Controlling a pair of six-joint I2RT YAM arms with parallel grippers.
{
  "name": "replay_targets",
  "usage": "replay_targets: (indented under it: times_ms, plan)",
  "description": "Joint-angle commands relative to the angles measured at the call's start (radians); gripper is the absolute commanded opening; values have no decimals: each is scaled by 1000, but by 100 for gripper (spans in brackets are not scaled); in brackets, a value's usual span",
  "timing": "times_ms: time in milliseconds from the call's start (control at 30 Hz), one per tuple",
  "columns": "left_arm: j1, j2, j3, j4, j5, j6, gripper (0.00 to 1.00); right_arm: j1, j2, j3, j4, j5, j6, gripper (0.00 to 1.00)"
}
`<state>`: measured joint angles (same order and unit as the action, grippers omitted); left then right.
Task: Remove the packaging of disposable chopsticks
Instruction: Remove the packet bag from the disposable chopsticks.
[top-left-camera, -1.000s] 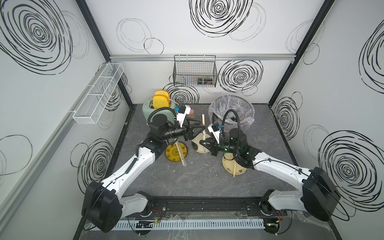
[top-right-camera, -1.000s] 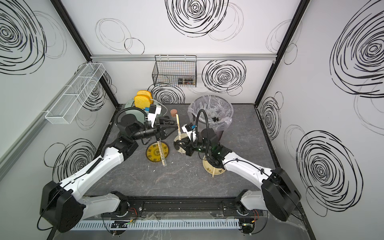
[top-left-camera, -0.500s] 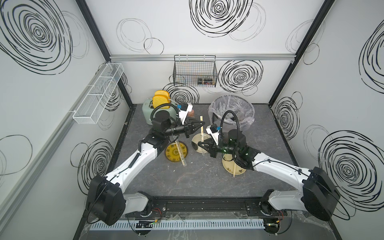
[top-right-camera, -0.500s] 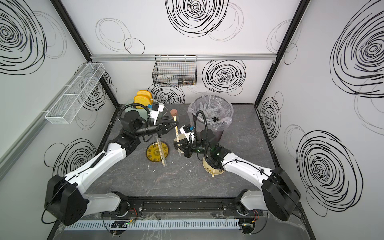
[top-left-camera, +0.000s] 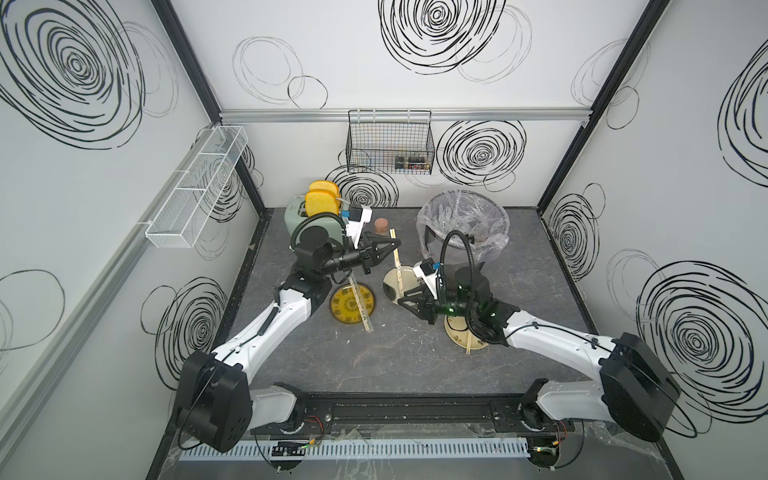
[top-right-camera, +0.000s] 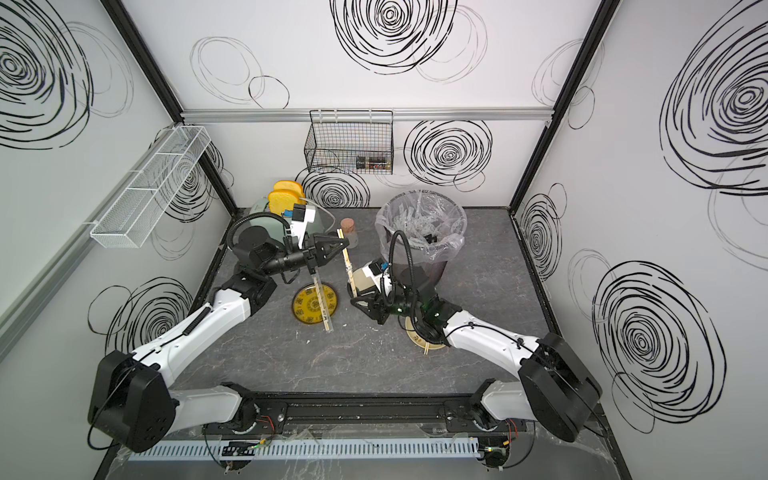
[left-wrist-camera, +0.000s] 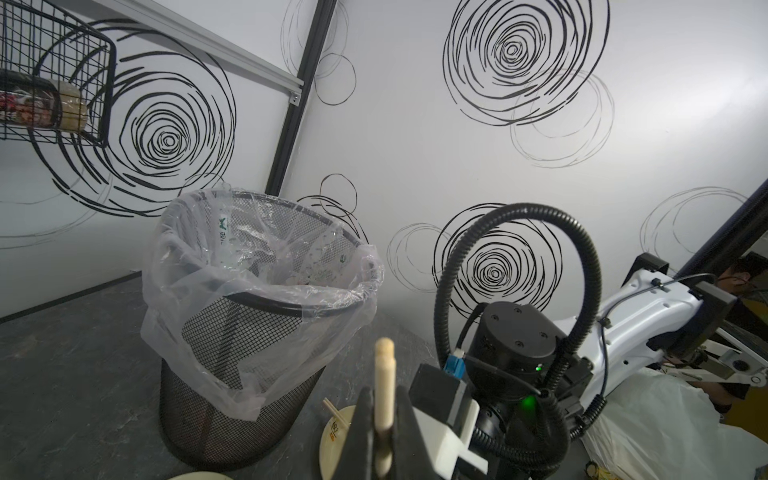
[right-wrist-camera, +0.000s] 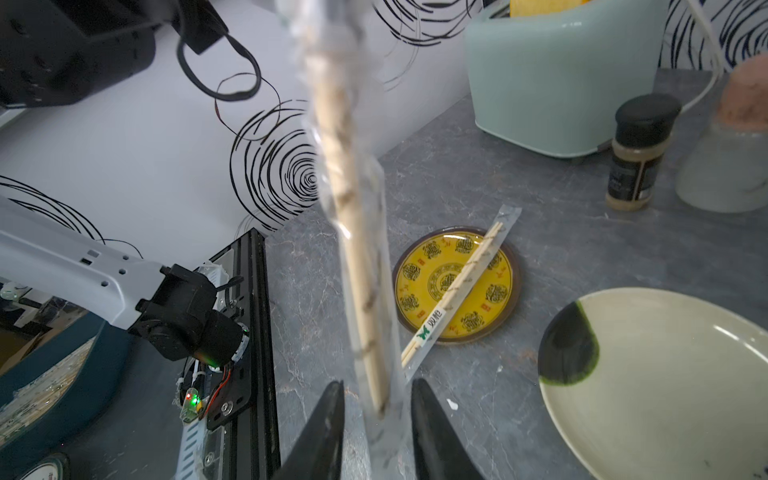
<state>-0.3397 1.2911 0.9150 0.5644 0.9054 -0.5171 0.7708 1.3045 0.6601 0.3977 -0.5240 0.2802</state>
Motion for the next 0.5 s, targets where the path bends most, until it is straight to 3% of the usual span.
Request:
replay_targets:
  times_ms: [0, 200, 467]
  plan:
    - [8, -27, -11, 132, 38, -57, 0, 5, 12, -10, 25, -4, 18, 21]
    - [14, -31, -16, 138, 42, -60, 0, 7, 34, -10, 31, 7, 19, 0]
    - [29, -30, -24, 146, 38, -64, 0, 43, 23, -98, 21, 26, 30, 0]
